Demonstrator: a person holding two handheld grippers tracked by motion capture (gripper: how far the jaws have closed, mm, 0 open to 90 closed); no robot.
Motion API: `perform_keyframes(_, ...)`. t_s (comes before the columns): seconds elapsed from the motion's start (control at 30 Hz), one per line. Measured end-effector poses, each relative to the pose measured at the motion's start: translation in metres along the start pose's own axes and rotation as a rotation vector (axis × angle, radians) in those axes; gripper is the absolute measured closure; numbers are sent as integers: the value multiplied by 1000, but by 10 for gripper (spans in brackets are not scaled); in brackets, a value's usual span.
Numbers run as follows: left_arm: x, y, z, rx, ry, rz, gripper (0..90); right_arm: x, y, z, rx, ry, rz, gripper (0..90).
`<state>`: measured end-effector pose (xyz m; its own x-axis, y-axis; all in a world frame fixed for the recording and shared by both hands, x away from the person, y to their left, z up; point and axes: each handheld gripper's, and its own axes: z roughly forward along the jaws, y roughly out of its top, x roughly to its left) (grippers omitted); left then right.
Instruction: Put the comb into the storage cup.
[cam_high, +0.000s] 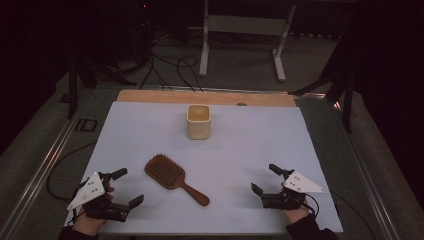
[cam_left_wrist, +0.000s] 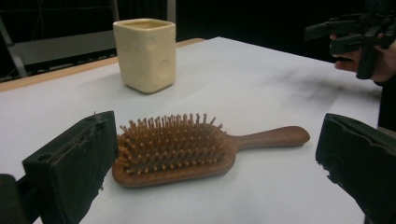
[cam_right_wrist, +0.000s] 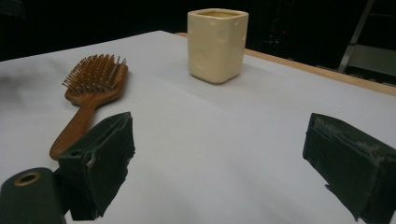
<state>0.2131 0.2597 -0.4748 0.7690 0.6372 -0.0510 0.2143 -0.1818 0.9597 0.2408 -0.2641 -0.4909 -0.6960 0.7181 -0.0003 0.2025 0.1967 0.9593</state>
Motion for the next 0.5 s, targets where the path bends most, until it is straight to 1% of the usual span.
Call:
perform_keyframes(0.1,2,10,-4,-9,-13,-9,0,1,1,-1,-3,-5,1,87)
perform_keyframes(0.13,2,14,-6,-18,-23,-23,0,1,1,-1,-5,-5,-1,87)
perform_keyframes(0.17,3,17,-6,-22,-28,-25,1,1,2,-2,-7,-6,2,87)
perform_keyframes(0.2,3,23,-6,-14,-36,-27,0,1,2,-2,-8,-7,3,87)
perform_keyframes(0.3,3,33,-4,-5,-41,-10,0,0,2,-3,-9,-9,6,88)
perform_keyframes(0.4,4,46,-1,-13,-59,-9,0,1,2,-3,-12,-6,11,88)
perform_keyframes(0.5,4,55,3,-13,-66,1,0,2,2,-2,-10,-2,13,88)
